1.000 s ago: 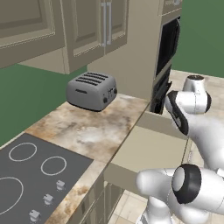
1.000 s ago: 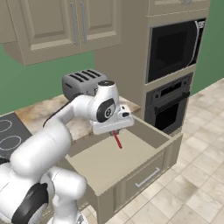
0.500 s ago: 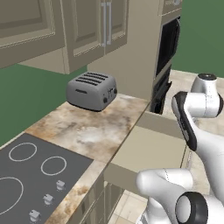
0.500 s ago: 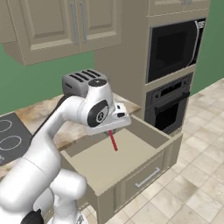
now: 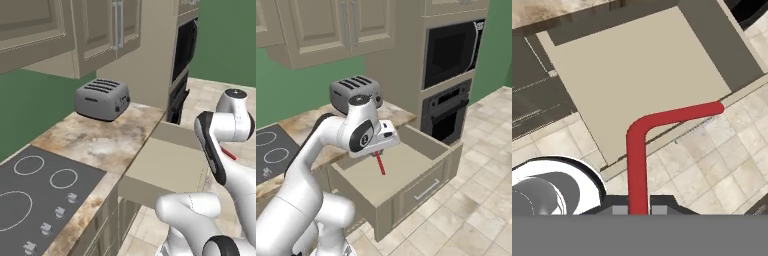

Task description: Take a straw from the drawer in front and place it inside the glass cup on the dining counter.

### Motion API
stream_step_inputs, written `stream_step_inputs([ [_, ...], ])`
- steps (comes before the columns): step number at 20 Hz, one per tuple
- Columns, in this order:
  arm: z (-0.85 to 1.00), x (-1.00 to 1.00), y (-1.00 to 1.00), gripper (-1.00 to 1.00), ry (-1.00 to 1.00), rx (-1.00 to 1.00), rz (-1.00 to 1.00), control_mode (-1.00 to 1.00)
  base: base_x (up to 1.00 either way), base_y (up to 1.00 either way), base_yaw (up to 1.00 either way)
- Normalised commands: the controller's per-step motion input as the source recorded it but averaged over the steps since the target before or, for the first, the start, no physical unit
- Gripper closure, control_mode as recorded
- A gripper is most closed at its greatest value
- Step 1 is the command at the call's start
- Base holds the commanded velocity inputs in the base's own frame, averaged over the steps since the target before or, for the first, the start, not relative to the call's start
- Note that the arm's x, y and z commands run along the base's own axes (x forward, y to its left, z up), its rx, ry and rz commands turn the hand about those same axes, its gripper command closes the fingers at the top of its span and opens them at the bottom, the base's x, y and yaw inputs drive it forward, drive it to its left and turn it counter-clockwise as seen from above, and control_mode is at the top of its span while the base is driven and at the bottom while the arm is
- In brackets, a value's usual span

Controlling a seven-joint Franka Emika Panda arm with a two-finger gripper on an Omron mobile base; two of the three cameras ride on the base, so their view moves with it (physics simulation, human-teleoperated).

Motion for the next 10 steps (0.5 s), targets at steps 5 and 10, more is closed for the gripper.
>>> stream_step_inputs([
  [5,0.0,0.0,0.0,1.0,0.0,0.0,0.0,1.0,-0.69,-0.05,-0.44],
  [10,0.0,0.0,0.0,1.0,0.0,0.0,0.0,1.0,-0.64,-0.31,-0.59],
])
